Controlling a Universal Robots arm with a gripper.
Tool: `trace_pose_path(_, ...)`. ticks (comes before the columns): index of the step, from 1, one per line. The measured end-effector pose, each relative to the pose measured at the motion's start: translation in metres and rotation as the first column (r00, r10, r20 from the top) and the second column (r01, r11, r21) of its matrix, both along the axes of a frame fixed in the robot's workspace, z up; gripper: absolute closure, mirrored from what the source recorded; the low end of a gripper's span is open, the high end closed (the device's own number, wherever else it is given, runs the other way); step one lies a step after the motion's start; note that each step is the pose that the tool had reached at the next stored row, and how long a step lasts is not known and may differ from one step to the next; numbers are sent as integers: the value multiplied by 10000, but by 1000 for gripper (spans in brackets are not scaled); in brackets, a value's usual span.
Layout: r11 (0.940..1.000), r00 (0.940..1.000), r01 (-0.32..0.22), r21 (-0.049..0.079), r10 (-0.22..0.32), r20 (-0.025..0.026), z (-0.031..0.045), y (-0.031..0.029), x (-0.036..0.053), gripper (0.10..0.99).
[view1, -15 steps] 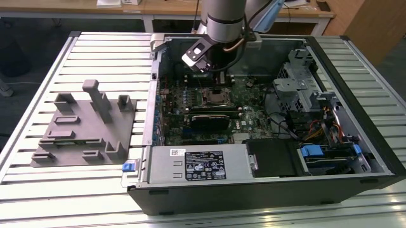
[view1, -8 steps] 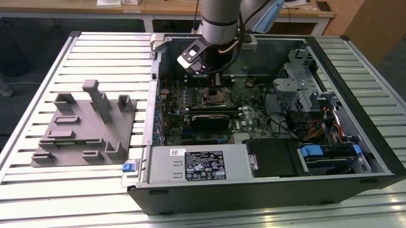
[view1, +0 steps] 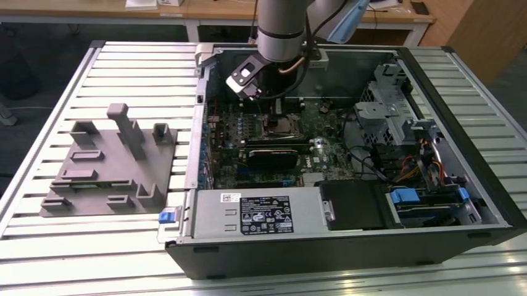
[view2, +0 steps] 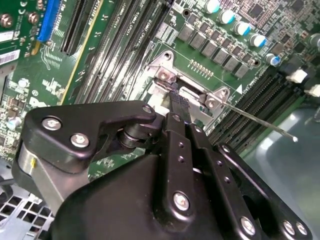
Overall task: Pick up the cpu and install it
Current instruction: 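Close the cpu cover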
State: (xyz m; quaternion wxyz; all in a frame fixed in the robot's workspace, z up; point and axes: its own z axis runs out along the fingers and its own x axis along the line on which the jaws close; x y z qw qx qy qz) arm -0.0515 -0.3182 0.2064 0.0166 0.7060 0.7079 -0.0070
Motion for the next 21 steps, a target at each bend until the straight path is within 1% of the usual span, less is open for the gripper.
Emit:
trace_pose_path(3,10000,10000,1,0,-1,0,-44,0,0,980)
trace_pose_path(5,10000,10000,1,-5,-1,-4,-59,0,-1,980)
trace_pose_path(10,10000,10000,2,-9,-2,-8,-83,1,16,980)
trace_pose_path(15,10000,10000,1,-4,-1,-2,-85,21,51,980)
trace_pose_path(17,10000,10000,-1,11,1,6,-45,30,55,980)
trace_pose_path(20,10000,10000,1,0,-1,-2,91,32,53,980)
trace_pose_path(21,10000,10000,2,3,-2,0,109,32,53,980)
